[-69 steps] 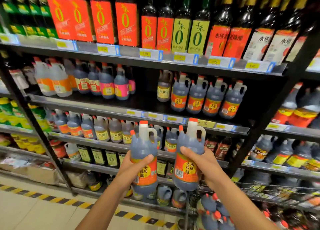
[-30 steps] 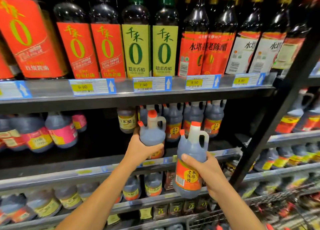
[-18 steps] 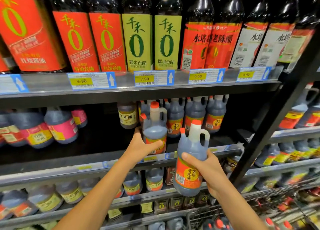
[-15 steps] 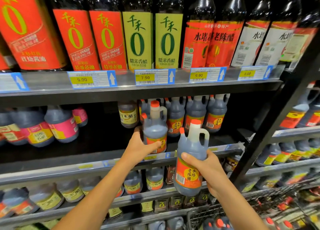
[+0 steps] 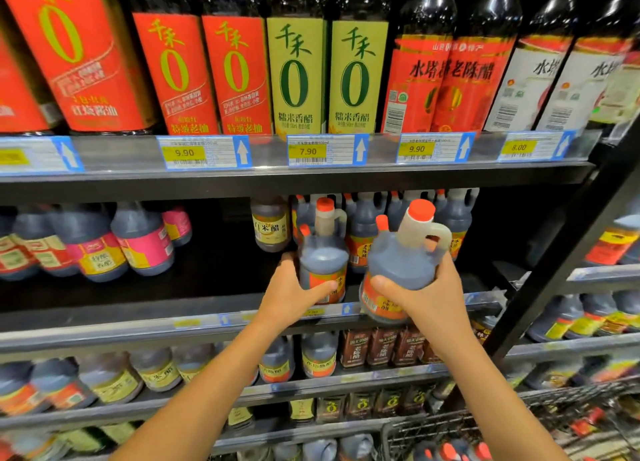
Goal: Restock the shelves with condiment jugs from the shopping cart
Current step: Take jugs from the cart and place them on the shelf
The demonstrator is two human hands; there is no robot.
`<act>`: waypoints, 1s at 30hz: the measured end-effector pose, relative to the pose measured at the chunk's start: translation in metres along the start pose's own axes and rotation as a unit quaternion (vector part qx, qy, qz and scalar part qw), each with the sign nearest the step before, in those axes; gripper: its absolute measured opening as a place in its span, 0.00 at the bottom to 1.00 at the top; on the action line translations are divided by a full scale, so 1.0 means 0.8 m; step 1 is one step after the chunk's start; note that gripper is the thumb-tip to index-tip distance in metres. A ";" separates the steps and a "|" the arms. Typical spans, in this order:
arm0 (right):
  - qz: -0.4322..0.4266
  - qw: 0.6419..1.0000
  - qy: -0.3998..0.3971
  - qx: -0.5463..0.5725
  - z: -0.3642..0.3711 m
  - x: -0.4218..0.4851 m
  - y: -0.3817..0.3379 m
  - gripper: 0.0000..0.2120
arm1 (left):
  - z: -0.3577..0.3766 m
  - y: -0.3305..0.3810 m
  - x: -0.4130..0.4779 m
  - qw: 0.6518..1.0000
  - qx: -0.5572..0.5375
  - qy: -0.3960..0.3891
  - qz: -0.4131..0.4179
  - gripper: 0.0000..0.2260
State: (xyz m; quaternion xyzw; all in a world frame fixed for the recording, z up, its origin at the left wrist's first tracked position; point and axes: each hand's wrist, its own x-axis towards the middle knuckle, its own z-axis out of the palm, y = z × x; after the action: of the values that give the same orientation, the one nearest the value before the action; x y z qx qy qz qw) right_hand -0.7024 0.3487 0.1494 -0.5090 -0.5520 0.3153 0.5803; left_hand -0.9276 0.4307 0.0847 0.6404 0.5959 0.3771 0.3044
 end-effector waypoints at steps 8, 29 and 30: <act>-0.077 0.996 -0.001 -0.038 0.010 0.035 0.021 0.35 | -0.026 -0.039 -0.020 0.915 0.389 -0.056 0.092 0.38; 0.105 0.990 0.039 -0.091 0.055 0.072 0.068 0.40 | -0.014 -0.066 -0.027 0.851 0.484 0.037 0.200 0.30; 0.100 0.991 0.038 -0.086 0.054 0.071 0.069 0.40 | -0.015 -0.066 -0.028 0.851 0.485 0.036 0.197 0.30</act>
State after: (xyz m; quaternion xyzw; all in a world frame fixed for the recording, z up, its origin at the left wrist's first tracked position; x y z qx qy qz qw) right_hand -0.7226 0.4275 0.1102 -0.6209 -0.5012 0.3036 0.5208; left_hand -0.9656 0.4133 0.0440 0.7967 0.5747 0.1151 -0.1475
